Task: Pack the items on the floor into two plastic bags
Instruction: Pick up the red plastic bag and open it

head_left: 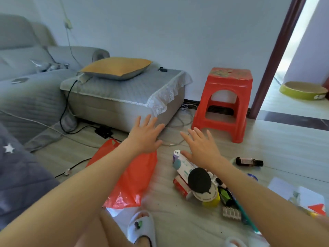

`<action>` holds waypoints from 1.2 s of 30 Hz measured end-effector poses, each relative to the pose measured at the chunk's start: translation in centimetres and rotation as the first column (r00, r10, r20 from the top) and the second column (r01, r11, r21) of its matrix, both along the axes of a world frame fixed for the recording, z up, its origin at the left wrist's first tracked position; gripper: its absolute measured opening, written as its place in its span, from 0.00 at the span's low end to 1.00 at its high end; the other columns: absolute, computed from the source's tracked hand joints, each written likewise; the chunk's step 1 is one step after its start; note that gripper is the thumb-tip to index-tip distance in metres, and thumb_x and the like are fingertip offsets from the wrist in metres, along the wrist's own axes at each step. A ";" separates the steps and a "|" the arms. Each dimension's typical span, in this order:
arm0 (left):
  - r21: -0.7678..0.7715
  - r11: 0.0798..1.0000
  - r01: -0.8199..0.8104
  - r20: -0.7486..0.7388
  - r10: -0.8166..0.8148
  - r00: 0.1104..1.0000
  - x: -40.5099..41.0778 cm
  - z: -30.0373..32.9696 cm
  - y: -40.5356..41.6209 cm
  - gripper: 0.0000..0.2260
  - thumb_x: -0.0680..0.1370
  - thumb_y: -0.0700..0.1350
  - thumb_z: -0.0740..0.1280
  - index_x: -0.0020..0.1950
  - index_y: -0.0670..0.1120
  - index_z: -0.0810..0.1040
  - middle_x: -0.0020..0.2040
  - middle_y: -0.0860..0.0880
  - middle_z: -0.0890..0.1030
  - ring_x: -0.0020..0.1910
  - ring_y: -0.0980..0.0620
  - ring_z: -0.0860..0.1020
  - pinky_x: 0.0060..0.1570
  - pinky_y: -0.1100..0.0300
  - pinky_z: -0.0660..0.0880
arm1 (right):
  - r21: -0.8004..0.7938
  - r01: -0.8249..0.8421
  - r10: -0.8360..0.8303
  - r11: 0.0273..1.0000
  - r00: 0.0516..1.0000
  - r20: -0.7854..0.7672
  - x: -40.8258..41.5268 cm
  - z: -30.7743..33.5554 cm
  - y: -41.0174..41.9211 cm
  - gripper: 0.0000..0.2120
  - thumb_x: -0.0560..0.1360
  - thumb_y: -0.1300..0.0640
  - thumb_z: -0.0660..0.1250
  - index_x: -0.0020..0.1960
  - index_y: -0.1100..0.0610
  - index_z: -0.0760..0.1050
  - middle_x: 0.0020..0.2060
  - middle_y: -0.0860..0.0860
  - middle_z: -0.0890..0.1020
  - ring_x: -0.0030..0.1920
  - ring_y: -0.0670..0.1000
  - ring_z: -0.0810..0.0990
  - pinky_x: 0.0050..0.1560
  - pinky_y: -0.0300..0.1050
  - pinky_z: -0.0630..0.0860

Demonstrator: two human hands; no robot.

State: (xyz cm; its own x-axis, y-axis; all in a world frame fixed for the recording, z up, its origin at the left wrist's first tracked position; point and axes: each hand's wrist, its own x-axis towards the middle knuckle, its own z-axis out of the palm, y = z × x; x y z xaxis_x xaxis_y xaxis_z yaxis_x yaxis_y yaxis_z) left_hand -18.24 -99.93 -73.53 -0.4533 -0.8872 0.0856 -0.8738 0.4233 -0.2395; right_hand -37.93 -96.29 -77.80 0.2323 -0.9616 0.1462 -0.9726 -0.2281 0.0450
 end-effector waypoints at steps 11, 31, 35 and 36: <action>-0.039 0.999 0.024 -0.075 -0.026 0.997 0.5 -2.8 -5.9 0.25 0.71 0.55 0.55 0.65 0.47 0.72 0.67 0.39 0.72 0.67 0.37 0.69 0.63 0.38 0.66 | 0.015 -0.060 0.061 0.998 0.997 -0.055 1.2 0.6 -8.7 0.32 0.77 0.41 0.56 0.76 0.49 0.47 0.76 0.52 0.54 0.76 0.54 0.49 0.72 0.63 0.46; 0.651 0.645 -0.400 -0.125 0.611 0.782 4.6 -30.3 -24.6 0.47 0.71 0.62 0.66 0.75 0.46 0.39 0.76 0.41 0.49 0.75 0.43 0.43 0.69 0.38 0.42 | 0.218 -0.174 0.163 0.960 0.984 0.068 2.6 -24.0 -26.5 0.32 0.76 0.42 0.58 0.75 0.49 0.50 0.75 0.52 0.56 0.75 0.54 0.52 0.73 0.58 0.49; 0.509 0.767 -0.391 -0.096 0.502 0.860 4.0 -31.0 -22.9 0.31 0.75 0.45 0.63 0.74 0.48 0.53 0.68 0.47 0.69 0.70 0.48 0.63 0.71 0.37 0.46 | 0.233 -0.225 0.239 0.946 0.970 -0.034 2.0 -25.3 -25.5 0.35 0.62 0.41 0.75 0.66 0.52 0.72 0.62 0.55 0.77 0.64 0.58 0.75 0.60 0.60 0.72; 0.488 0.798 -0.353 -0.123 0.463 0.878 3.8 -30.6 -22.1 0.29 0.75 0.42 0.61 0.74 0.50 0.55 0.67 0.49 0.69 0.69 0.49 0.65 0.71 0.39 0.47 | 0.202 -0.225 0.236 0.953 0.971 -0.034 1.9 -25.2 -25.3 0.36 0.59 0.40 0.76 0.63 0.53 0.74 0.59 0.55 0.79 0.61 0.57 0.77 0.57 0.60 0.74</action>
